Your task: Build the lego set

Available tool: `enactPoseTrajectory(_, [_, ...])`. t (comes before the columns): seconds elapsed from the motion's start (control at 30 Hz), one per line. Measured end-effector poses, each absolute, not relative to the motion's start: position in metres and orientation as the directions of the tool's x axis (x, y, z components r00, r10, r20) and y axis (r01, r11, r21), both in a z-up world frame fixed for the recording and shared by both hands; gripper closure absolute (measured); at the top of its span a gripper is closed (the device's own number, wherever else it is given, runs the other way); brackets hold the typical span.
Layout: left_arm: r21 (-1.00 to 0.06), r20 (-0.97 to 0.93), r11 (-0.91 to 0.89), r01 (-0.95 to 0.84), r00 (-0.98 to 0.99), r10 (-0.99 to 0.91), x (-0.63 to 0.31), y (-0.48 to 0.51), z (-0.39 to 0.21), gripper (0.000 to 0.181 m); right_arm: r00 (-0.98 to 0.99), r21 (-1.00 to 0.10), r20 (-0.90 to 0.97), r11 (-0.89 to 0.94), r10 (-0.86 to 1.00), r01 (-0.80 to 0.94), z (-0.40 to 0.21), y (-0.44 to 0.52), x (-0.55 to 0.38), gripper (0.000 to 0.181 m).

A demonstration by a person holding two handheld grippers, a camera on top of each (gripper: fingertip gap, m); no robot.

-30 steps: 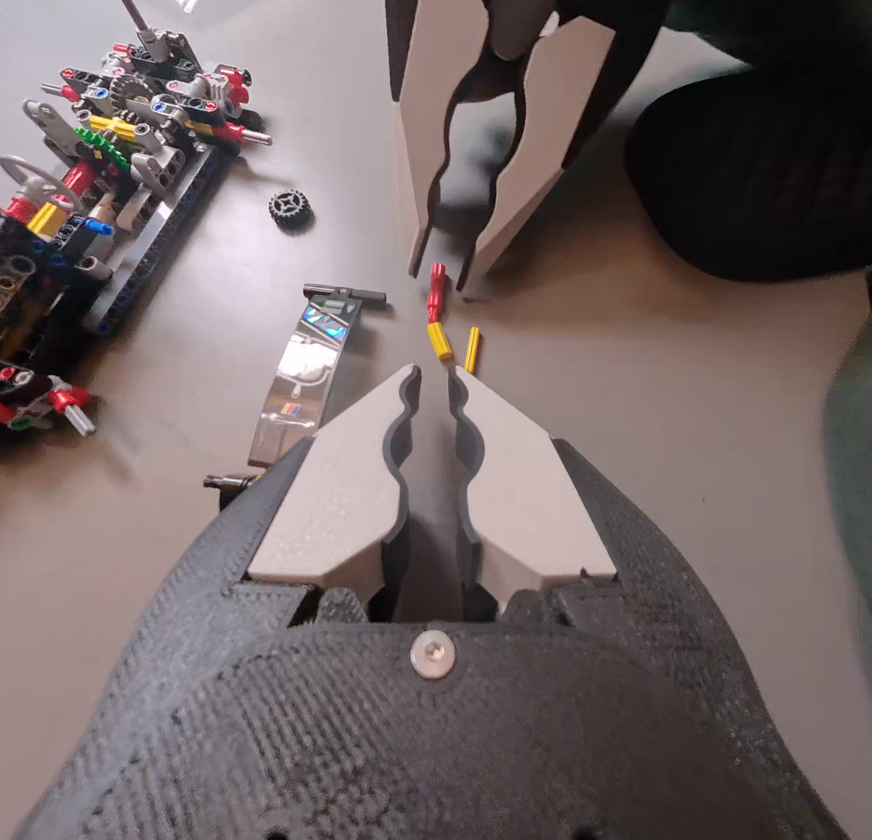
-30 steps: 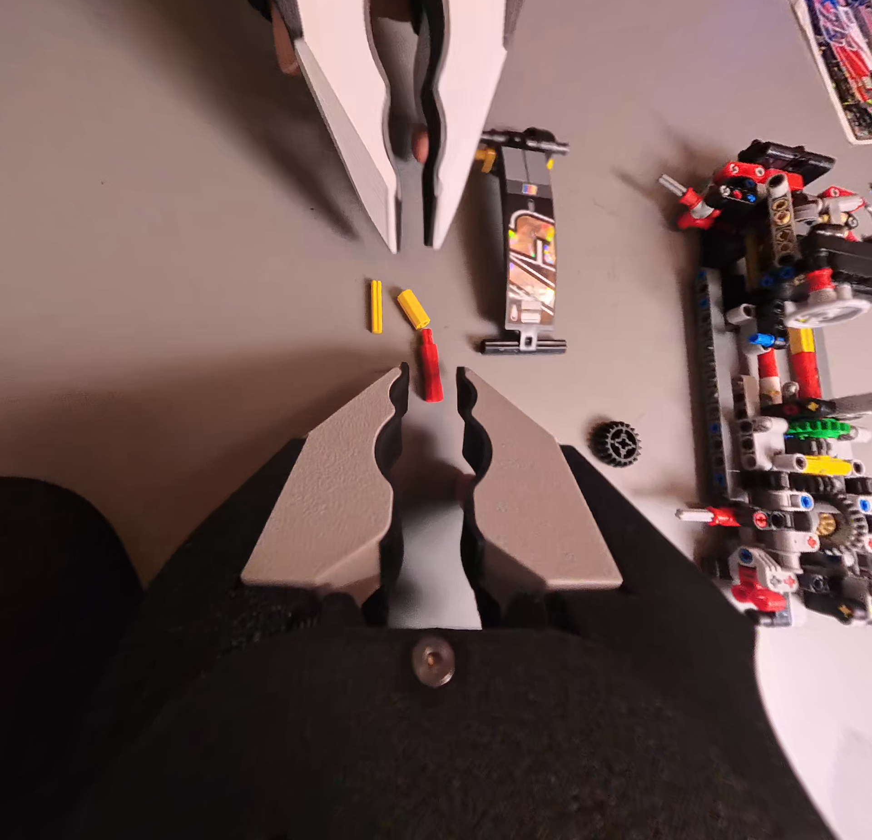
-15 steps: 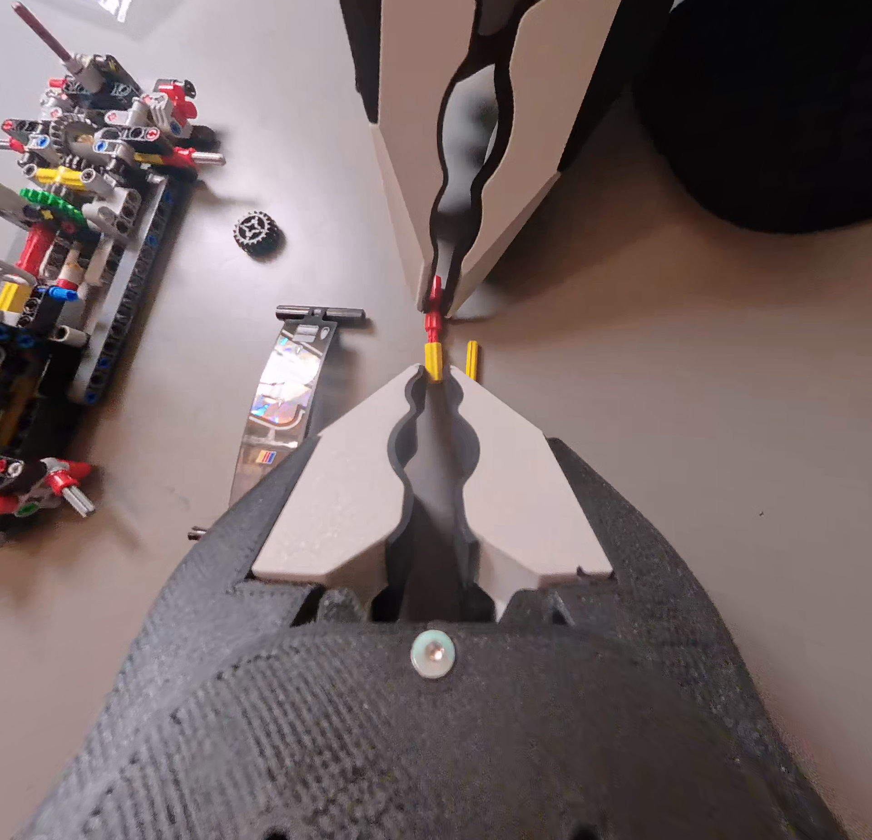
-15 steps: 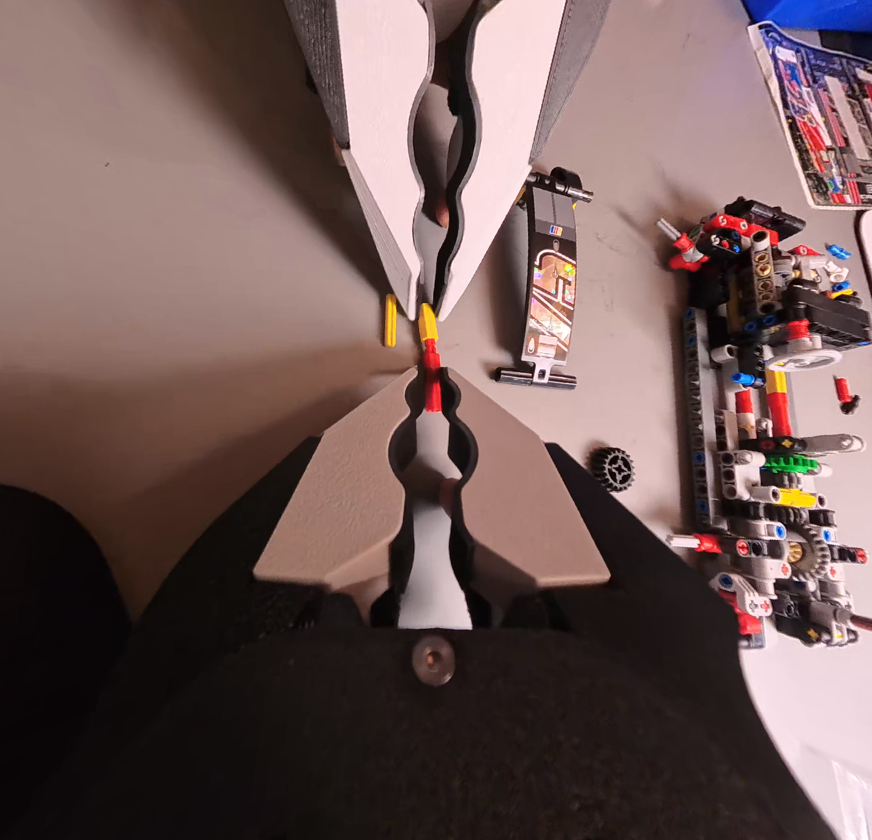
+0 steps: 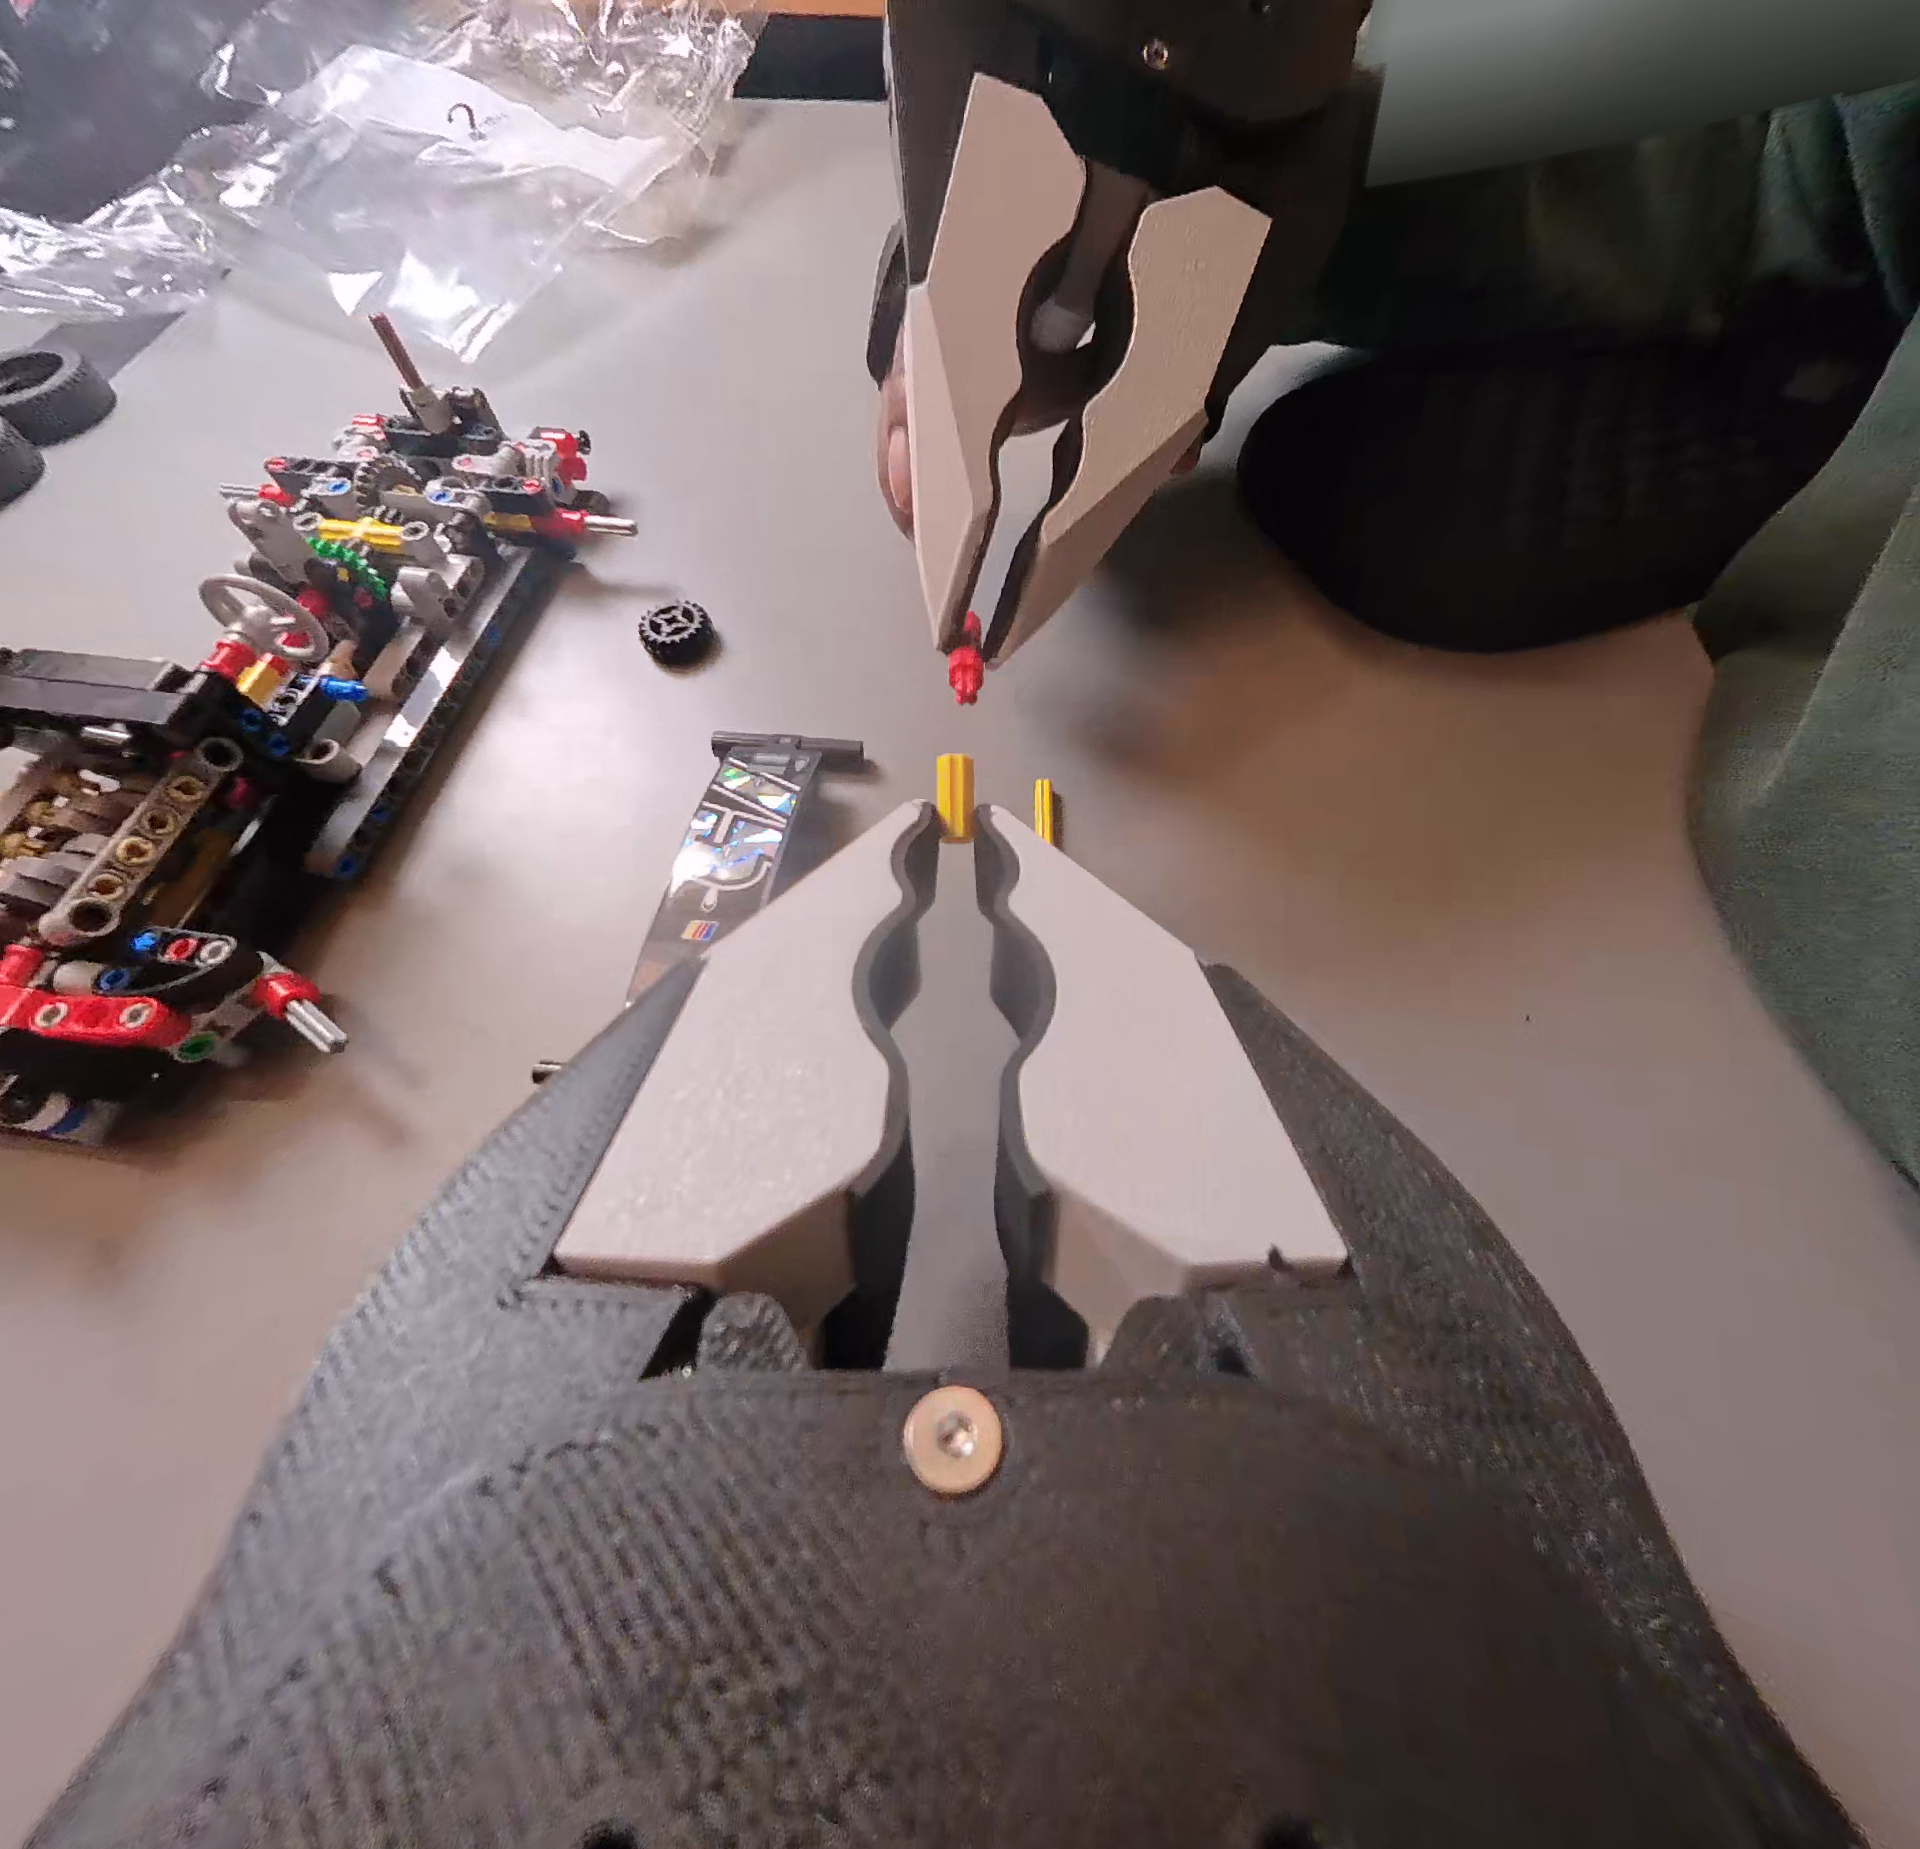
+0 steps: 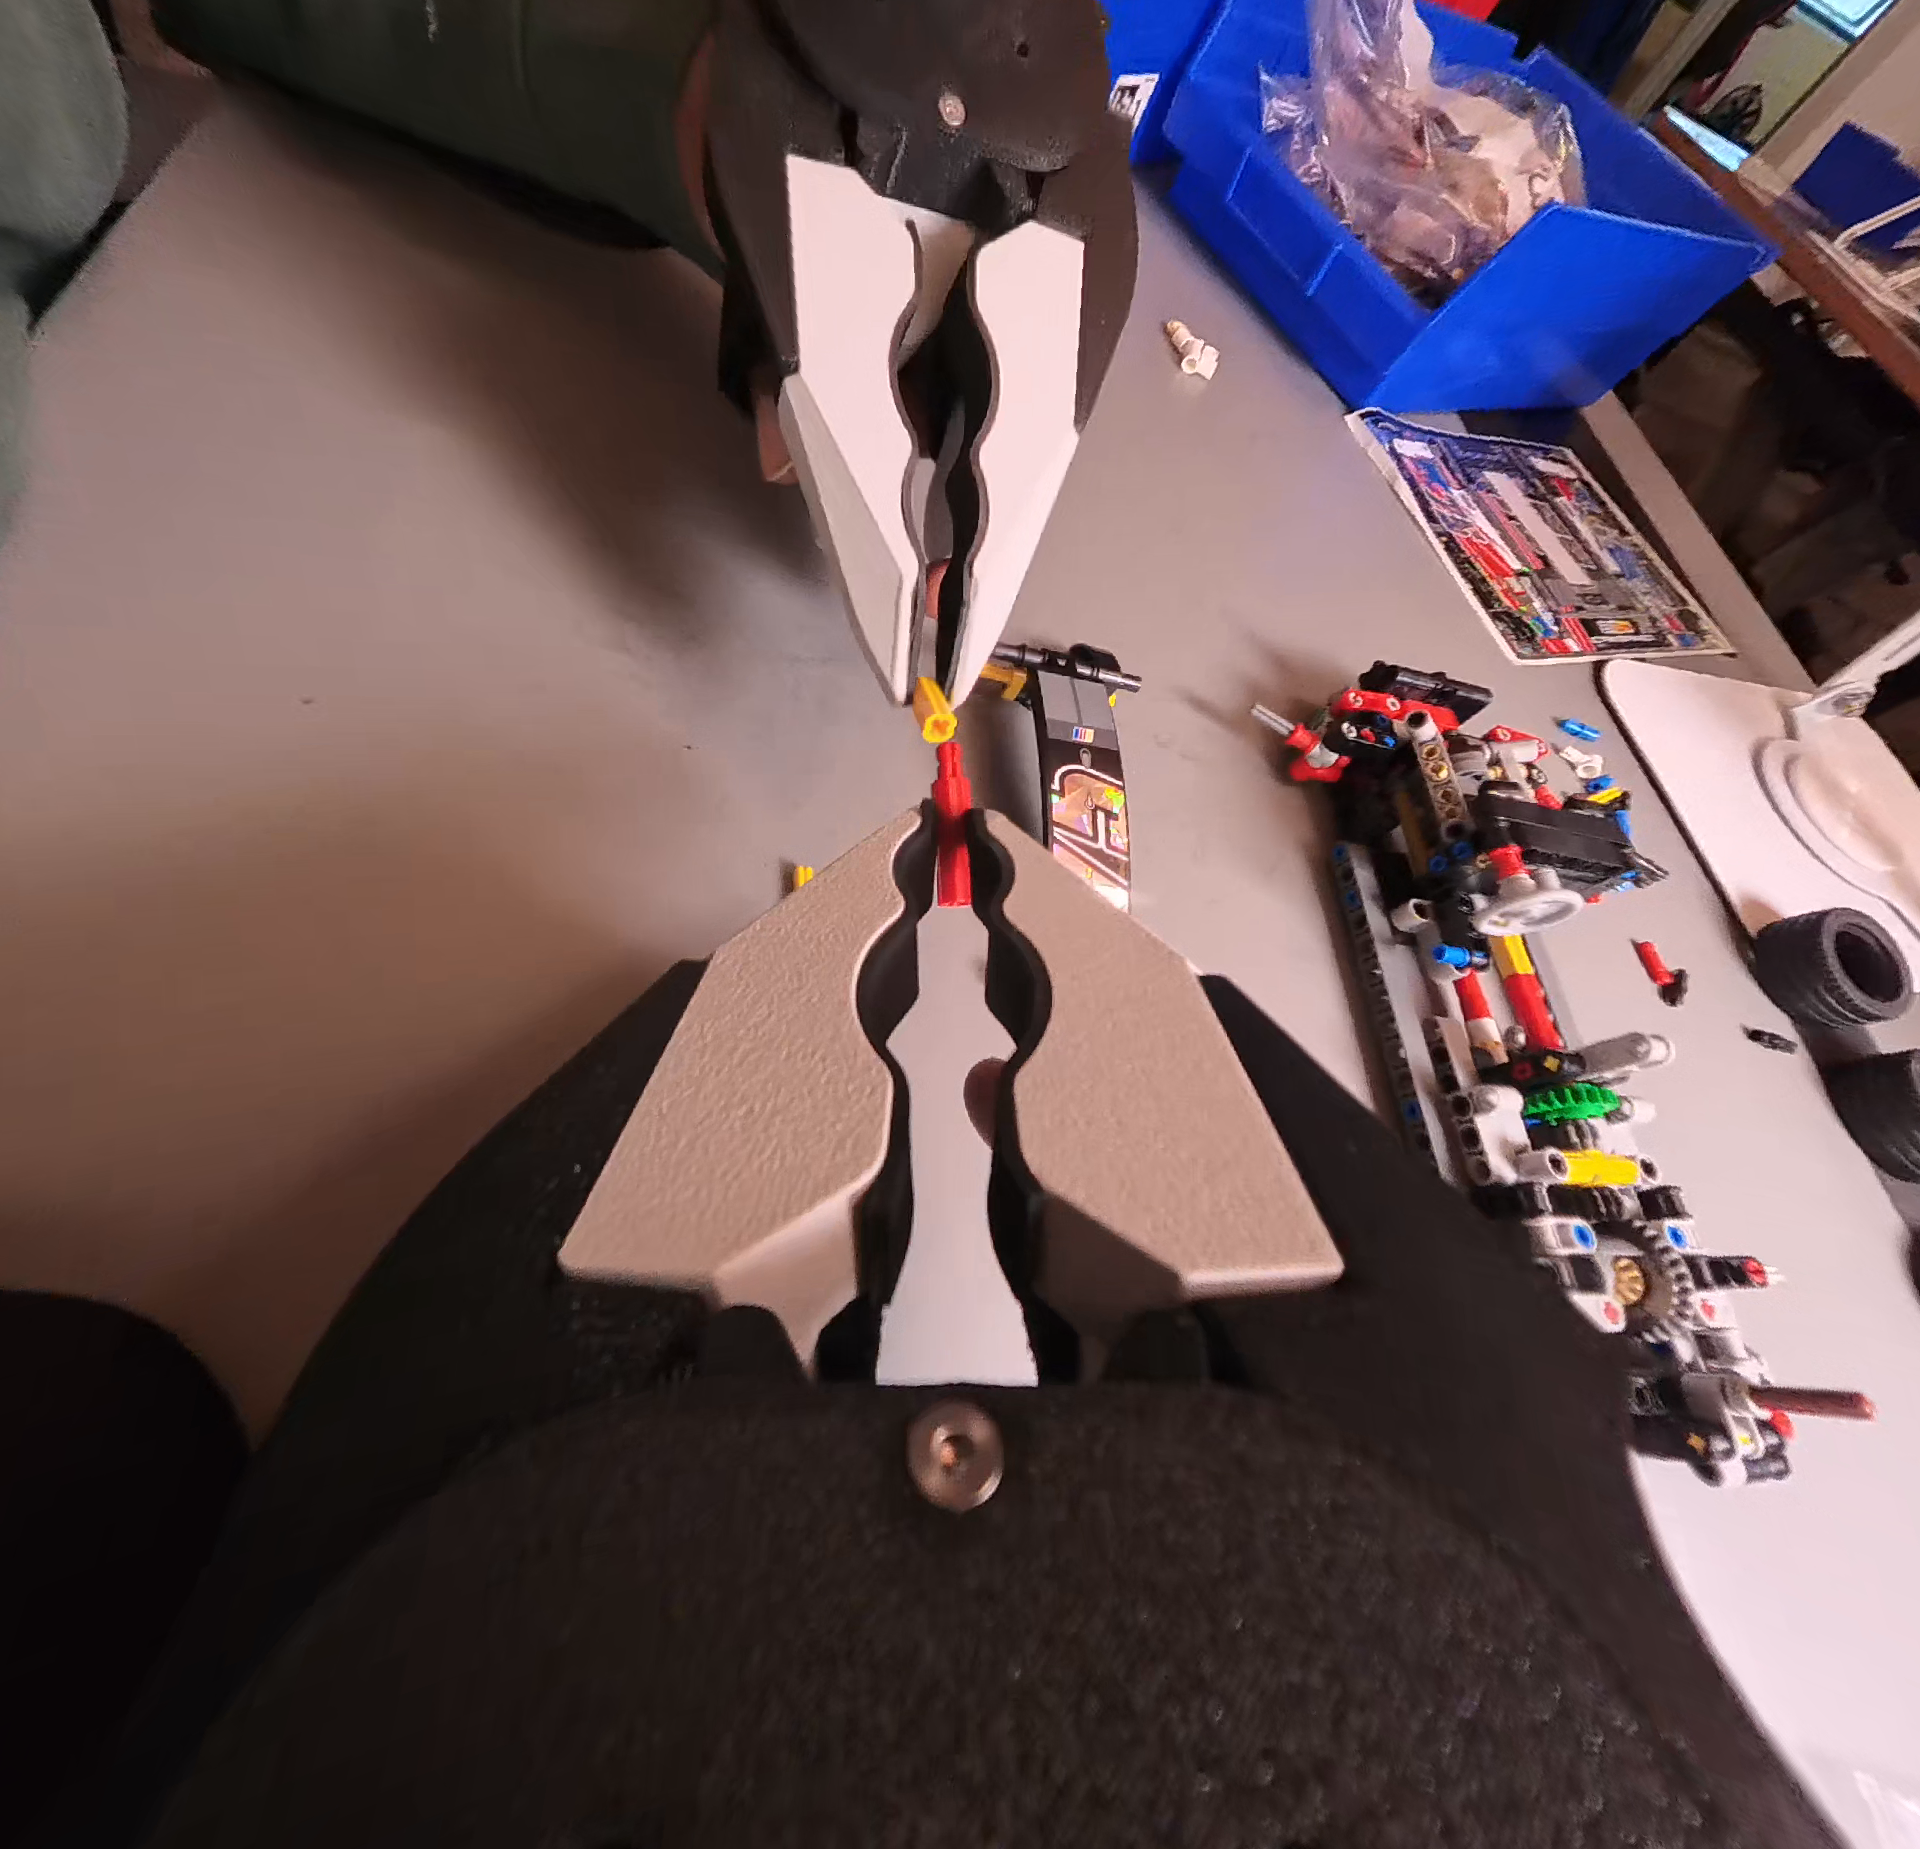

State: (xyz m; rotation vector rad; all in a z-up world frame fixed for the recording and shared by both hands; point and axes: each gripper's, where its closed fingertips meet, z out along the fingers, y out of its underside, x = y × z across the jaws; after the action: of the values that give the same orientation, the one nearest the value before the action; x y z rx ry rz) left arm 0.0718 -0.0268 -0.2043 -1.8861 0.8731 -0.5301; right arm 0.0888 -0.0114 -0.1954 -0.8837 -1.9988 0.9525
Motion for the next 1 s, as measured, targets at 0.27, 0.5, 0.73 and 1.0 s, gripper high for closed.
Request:
enactPoseTrajectory(0.27, [-0.857,-0.006,-0.329,-0.397,0.646,-0.764,0.075,-0.028,-0.219,0.177,-0.525,-0.797,0.306,0.516,0.794,0.315,-0.216,-0.017,0.086,0.179])
enactPoseTrajectory(0.5, [-0.838,-0.006,-0.344,-0.423,0.638,-0.770,0.079,-0.032,-0.226,0.177,-0.547,-0.766,0.310,0.545,0.777,0.340,-0.225,-0.019,0.088,0.179])
enactPoseTrajectory(0.73, [-0.784,-0.105,-0.328,-0.527,0.633,-0.767,0.082,-0.031,-0.235,0.177,-0.564,-0.711,0.301,0.575,0.769,0.404,-0.235,-0.019,0.091,0.179])
enactPoseTrajectory(1.0, [-0.701,-0.208,-0.312,-0.642,0.602,-0.771,0.084,-0.031,-0.246,0.177,-0.581,-0.614,0.260,0.597,0.771,0.517,-0.245,-0.018,0.094,0.179])
